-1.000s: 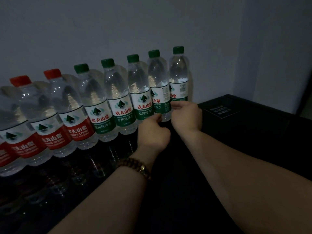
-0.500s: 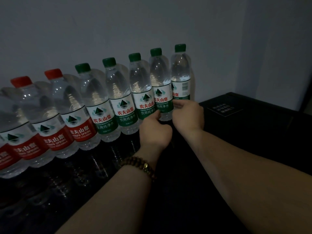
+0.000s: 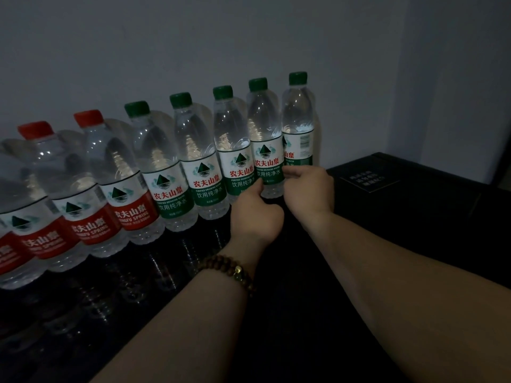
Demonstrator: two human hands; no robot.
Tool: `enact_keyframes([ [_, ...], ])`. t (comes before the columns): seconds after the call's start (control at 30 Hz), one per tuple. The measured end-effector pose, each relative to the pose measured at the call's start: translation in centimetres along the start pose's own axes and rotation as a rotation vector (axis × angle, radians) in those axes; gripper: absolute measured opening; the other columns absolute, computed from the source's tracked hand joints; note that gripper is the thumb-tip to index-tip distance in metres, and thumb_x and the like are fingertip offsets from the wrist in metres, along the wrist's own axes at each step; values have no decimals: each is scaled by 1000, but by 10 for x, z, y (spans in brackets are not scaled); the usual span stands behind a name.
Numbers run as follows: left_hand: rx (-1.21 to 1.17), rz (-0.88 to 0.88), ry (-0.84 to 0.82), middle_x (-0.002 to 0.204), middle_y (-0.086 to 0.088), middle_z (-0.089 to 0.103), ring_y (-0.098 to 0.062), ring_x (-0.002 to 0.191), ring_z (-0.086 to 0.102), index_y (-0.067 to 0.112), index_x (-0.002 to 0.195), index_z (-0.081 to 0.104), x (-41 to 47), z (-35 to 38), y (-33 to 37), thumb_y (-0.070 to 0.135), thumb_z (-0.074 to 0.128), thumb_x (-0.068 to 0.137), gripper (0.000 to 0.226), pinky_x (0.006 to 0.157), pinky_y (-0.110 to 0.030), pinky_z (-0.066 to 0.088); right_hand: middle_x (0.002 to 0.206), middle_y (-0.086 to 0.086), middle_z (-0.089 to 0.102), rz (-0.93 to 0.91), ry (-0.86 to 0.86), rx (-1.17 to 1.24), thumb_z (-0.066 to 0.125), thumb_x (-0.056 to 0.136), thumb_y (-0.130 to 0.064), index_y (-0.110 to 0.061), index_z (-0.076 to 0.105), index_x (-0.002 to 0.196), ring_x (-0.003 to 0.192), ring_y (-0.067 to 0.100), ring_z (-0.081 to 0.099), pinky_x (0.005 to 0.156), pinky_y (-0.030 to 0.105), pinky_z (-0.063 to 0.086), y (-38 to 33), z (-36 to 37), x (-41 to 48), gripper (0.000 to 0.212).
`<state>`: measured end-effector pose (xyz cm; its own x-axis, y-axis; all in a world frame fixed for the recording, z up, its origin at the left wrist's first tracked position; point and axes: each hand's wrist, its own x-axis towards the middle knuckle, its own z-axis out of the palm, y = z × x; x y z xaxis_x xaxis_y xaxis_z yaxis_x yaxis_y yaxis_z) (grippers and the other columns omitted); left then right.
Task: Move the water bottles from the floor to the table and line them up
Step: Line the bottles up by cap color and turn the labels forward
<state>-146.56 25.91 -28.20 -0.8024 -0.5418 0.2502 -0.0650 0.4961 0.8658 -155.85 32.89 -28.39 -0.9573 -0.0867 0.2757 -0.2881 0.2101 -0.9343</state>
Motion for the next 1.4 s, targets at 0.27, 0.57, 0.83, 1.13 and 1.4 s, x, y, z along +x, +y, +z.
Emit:
enact_keyframes([
  [0.27, -26, -61, -33, 110, 5, 67, -37, 88, 72, 30, 150, 45, -2, -1, 5, 12, 44, 57, 95, 80, -52, 62, 116, -7, 75, -4, -29, 36, 57, 82, -7, -24, 75, 118, 105, 11, 69, 88, 19, 46, 3, 2, 0, 44],
  [0.57, -48, -74, -42, 109, 6, 67, -32, 80, 72, 28, 154, 39, -6, -2, 10, 12, 44, 57, 99, 72, -49, 63, 120, -10, 73, 14, -99, 67, 54, 77, -12, -26, 70, 126, 108, 7, 67, 89, 21, 49, 5, 5, 1, 53],
  [0.83, -36, -50, -52, 120, 5, 69, -30, 81, 72, 29, 152, 45, -6, -3, 10, 10, 45, 60, 93, 72, -48, 63, 121, -9, 73, -12, -120, 63, 53, 80, -11, -24, 70, 124, 105, 11, 67, 87, 24, 48, 7, 7, 3, 49],
  [1.13, 15, -19, -4, 142, 7, 58, -15, 123, 57, 22, 149, 49, -2, 0, 4, 0, 50, 72, 80, 97, -37, 54, 102, -8, 77, 67, 199, 127, 57, 81, -5, -24, 78, 107, 94, 12, 71, 83, 24, 56, 0, -2, 6, 38],
  [1.4, 31, 27, -18, 149, 5, 53, 6, 109, 45, 23, 153, 44, -2, 2, 5, -6, 51, 75, 83, 69, 6, 28, 87, -19, 57, 85, 221, 138, 61, 85, -5, -23, 70, 115, 86, 8, 57, 56, 11, 33, 1, -3, 7, 37],
])
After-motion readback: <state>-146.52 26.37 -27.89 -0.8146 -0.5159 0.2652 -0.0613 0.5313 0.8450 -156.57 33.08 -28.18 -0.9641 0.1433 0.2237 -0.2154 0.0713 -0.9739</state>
